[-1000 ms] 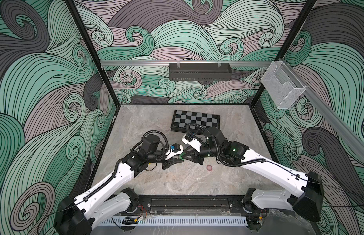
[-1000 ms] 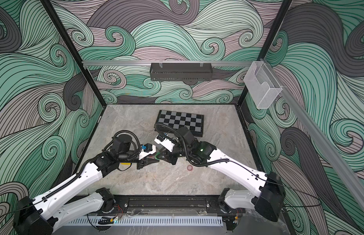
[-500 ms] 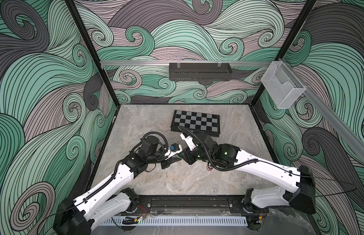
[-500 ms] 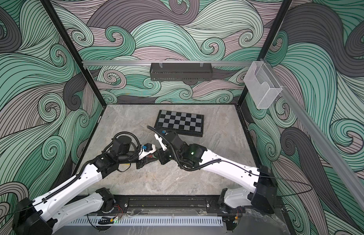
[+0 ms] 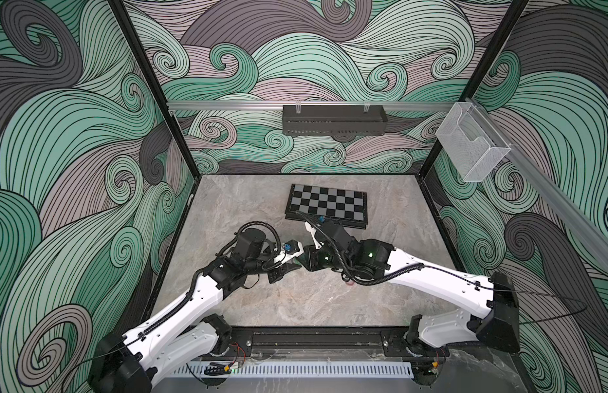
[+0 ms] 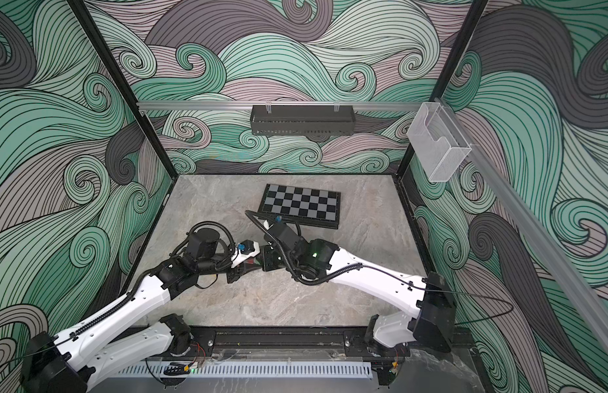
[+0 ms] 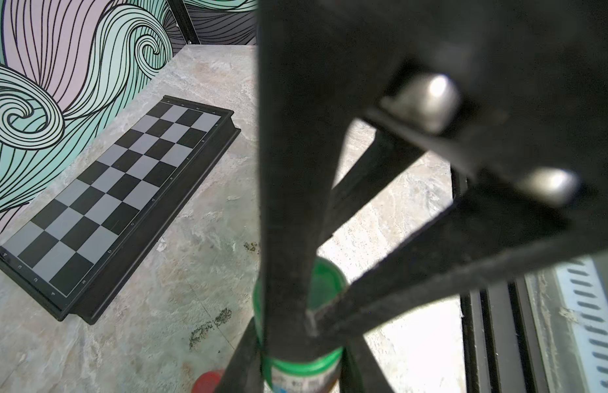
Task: Close the paint jar lid
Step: Screw the lid onto the paint jar.
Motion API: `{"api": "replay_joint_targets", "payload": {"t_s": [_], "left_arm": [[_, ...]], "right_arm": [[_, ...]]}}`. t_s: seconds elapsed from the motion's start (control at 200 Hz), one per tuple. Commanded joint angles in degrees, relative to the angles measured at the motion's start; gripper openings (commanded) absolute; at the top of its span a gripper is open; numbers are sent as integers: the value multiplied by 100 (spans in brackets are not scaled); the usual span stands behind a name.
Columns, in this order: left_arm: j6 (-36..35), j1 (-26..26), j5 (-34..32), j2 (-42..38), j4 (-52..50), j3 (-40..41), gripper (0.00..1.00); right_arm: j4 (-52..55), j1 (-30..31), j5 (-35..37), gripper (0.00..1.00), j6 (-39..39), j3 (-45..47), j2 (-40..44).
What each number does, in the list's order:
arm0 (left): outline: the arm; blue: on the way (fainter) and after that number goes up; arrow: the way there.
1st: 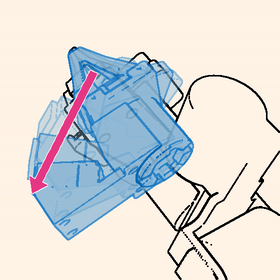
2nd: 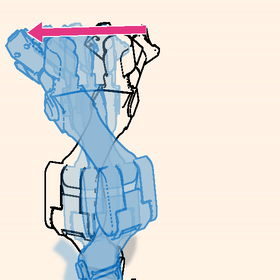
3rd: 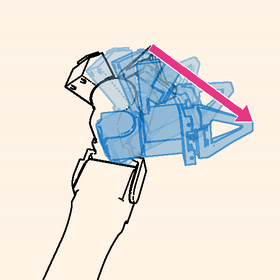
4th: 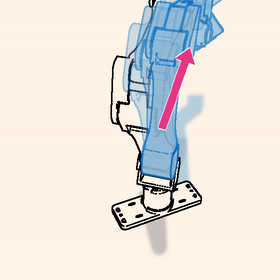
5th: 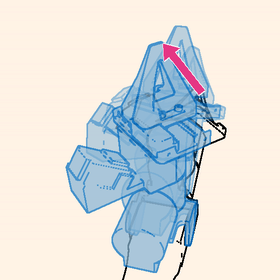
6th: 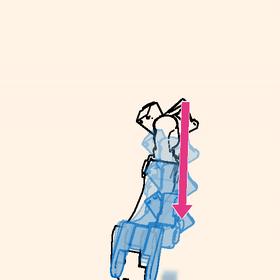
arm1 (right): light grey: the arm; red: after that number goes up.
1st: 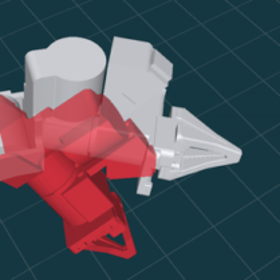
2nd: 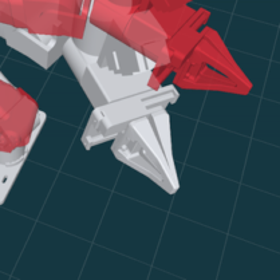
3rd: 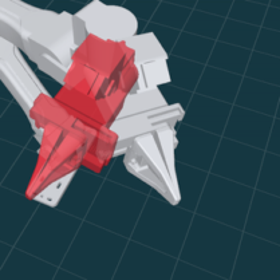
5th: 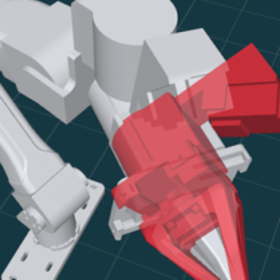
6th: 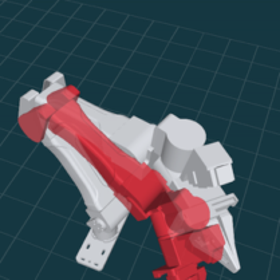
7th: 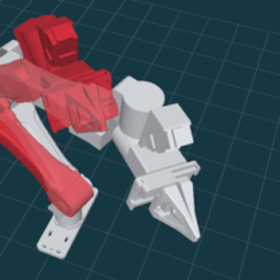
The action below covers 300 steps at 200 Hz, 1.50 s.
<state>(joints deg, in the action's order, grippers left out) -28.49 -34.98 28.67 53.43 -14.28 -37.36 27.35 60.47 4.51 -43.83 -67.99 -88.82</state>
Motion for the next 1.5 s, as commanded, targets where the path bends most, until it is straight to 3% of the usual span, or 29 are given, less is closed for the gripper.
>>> {"api": "replay_joint_targets", "payload": {"t_s": [0.0, 0.06, 0.36, 0.47, 0.56, 0.761, 0.951, 1.051, 1.496], "left_arm": [[-25, -44, 328, -130, 877, -215, 10], [-31, -44, 321, -105, 842, -232, 10], [-38, -44, 256, -2, 601, -338, 10], [-17, -44, 414, -4, 561, -340, 10], [-149, -48, 916, 7, 433, -339, 10], [-227, -46, 1885, 182, 107, -394, 10], [-474, -44, 2380, 517, -315, -574, 10], [-568, -45, 2476, 609, -408, -605, 10], [-658, -44, 2241, 504, -332, -548, 12]], "right_arm": [[-333, 173, -610, 38, 21, -159, -5], [-275, 116, -532, 51, 138, -142, 172], [-236, -399, -569, 72, 969, 391, 1356], [-432, -756, -1062, 78, 1870, 676, 1710], [-628, -1001, -1696, 86, 2746, 843, 1888], [-642, -1030, -2507, 96, 4810, 1023, 2063], [-514, -1028, -3135, 97, 6237, 1213, 2062], [-468, -1028, -3303, 85, 6627, 1226, 1928], [-395, -1046, -3607, 64, 6836, 989, 1055]]}}
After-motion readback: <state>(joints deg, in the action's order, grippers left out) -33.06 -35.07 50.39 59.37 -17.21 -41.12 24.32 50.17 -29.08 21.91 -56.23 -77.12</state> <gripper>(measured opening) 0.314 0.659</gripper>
